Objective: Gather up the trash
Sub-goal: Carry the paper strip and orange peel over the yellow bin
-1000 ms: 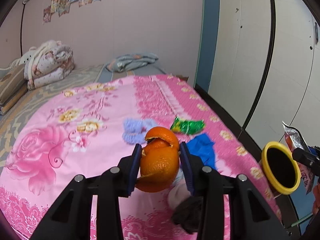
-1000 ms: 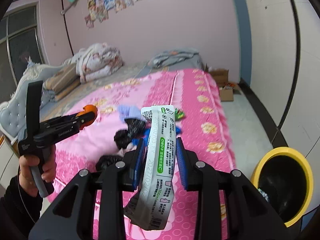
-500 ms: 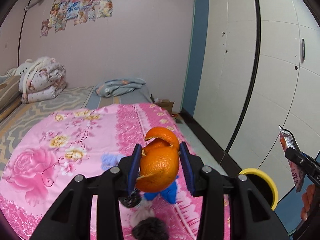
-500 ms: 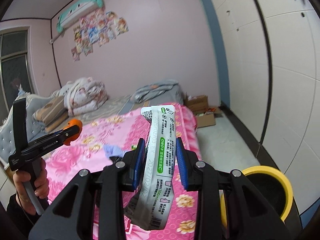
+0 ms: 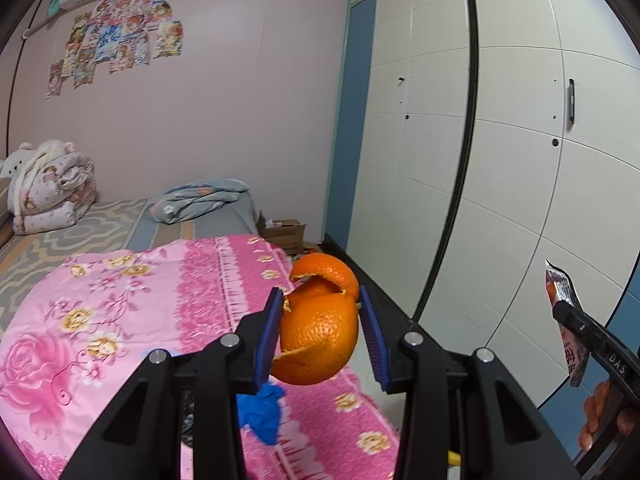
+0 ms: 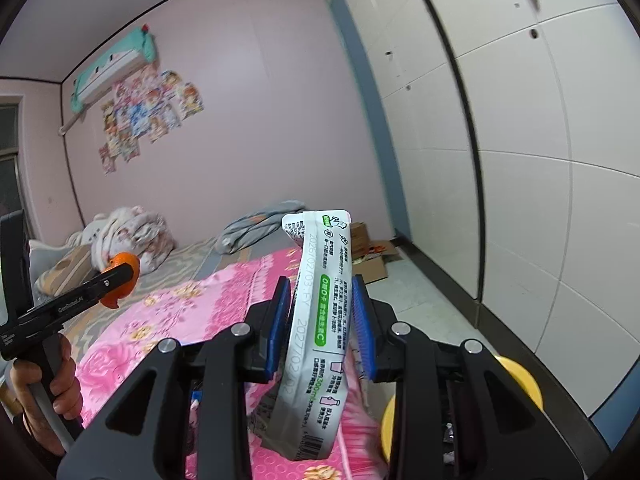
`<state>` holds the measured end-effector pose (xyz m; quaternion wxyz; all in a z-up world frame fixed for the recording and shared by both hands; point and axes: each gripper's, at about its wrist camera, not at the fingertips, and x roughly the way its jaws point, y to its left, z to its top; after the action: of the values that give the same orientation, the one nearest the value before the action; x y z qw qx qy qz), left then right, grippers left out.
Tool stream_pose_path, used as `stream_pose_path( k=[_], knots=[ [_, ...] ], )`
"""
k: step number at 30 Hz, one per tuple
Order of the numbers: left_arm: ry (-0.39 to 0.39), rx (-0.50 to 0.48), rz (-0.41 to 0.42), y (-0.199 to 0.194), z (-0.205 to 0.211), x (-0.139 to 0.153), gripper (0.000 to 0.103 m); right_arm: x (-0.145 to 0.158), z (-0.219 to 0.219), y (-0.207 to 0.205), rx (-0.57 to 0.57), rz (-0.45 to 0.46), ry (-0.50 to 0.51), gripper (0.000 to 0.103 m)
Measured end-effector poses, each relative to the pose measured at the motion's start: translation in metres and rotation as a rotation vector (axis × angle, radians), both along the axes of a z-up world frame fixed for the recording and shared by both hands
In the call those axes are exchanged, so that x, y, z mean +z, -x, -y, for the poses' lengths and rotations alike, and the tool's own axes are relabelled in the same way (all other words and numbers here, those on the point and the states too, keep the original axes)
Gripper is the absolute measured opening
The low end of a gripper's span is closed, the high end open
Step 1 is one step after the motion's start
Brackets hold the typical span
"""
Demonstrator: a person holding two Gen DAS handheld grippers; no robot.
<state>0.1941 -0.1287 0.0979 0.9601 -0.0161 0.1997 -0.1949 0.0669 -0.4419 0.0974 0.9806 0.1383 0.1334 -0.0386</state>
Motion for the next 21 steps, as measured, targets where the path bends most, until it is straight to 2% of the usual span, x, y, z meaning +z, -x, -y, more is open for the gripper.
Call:
stream_pose_path(
  k=[11, 21],
  knots=[
    [0.018, -0.091, -0.004, -0.007, 0.063, -0.001, 0.037, 0.0, 0.052, 0.019, -0.164, 0.022, 0.025, 0.029],
    [-0.018, -0.164, -0.063, -0.025, 0.12, -0.043, 0.037, -0.031, 0.08, 0.008, -0.285, -0.028, 0.05, 0.029]
  ],
)
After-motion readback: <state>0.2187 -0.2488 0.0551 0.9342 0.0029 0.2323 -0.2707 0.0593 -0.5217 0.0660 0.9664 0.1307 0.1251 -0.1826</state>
